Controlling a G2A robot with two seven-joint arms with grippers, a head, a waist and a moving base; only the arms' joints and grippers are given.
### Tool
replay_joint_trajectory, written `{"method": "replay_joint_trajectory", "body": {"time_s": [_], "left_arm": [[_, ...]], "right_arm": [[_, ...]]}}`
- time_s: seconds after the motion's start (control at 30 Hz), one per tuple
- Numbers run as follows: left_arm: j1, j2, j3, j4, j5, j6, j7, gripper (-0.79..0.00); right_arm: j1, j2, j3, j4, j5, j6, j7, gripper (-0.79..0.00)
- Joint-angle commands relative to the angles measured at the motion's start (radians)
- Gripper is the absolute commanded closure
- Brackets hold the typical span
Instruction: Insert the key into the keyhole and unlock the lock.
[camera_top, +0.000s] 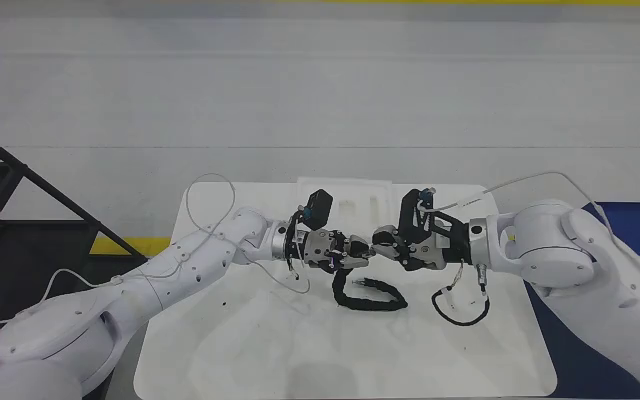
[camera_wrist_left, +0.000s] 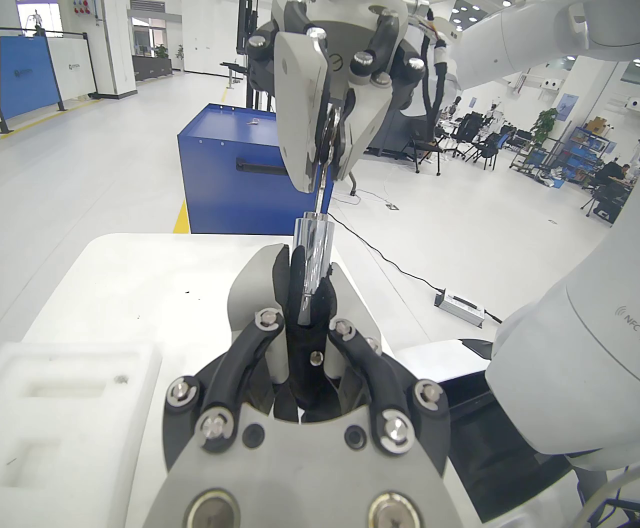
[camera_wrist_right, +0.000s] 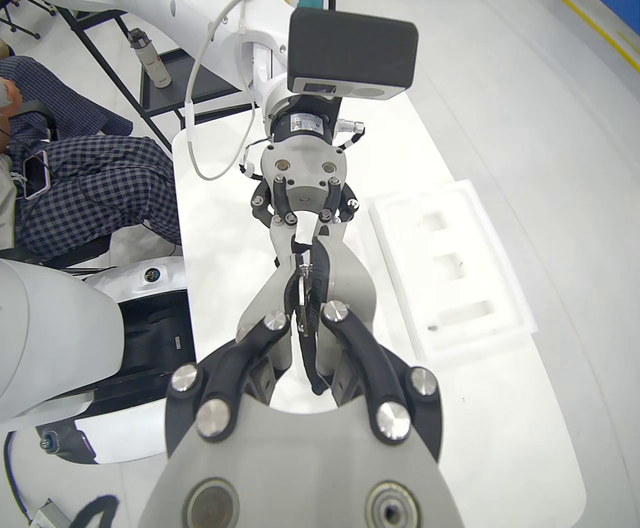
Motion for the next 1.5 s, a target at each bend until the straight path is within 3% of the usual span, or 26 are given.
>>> {"method": "replay_joint_trajectory", "body": {"time_s": [0.0,0.13,0.3,0.63,0.67,0.7,0.73,0.9,1.03,1.13,1.2,1.47], "left_arm": [[-0.001,0.001,0.0,0.014,0.002,0.0,-0.01,0.0],[-0.011,0.005,-0.002,0.07,0.0,0.0,-0.075,0.0],[-0.008,0.001,-0.016,0.127,-0.039,0.016,-0.231,0.0],[-0.011,-0.036,-0.001,0.128,-0.136,0.13,-0.681,0.0],[-0.012,-0.041,-0.002,0.132,-0.15,0.14,-0.713,-0.052],[-0.014,-0.046,0.0,0.13,-0.15,0.145,-0.753,-0.357],[-0.012,-0.051,0.0,0.126,-0.159,0.133,-0.784,-0.785],[-0.007,-0.08,-0.002,0.154,-0.218,0.124,-0.883,-0.785],[-0.01,-0.095,-0.038,0.168,-0.238,0.087,-0.82,-0.785],[-0.007,-0.096,-0.089,0.178,-0.237,0.005,-0.688,-0.785],[-0.01,-0.093,-0.12,0.172,-0.199,0.0,-0.619,-0.785],[-0.055,-0.041,-0.229,0.092,-0.008,0.0,-0.38,-0.785]], "right_arm": [[0.002,-0.002,0.0,0.001,0.005,0.004,0.003,-0.785],[-0.004,-0.004,0.015,0.005,0.009,0.018,-0.002,-0.785],[-0.042,0.004,0.053,0.022,0.013,0.035,-0.014,-0.785],[-0.128,0.018,0.11,0.026,0.007,0.029,-0.016,-0.785],[-0.132,0.017,0.111,0.028,0.007,0.024,-0.02,-0.785],[-0.136,0.016,0.111,0.033,0.008,0.018,-0.027,-0.785],[-0.14,0.016,0.11,0.038,0.007,0.011,-0.03,-0.785],[-0.15,0.007,0.104,0.072,0.033,-0.039,-0.084,-0.785],[-0.151,-0.002,0.098,0.105,0.037,-0.073,-0.126,-0.785],[-0.147,-0.01,0.095,0.14,0.028,-0.111,-0.185,-0.785],[-0.14,-0.018,0.093,0.167,-0.001,-0.152,-0.24,-0.785],[-0.047,-0.064,0.079,0.348,-0.219,-0.273,-0.488,-0.785]]}}
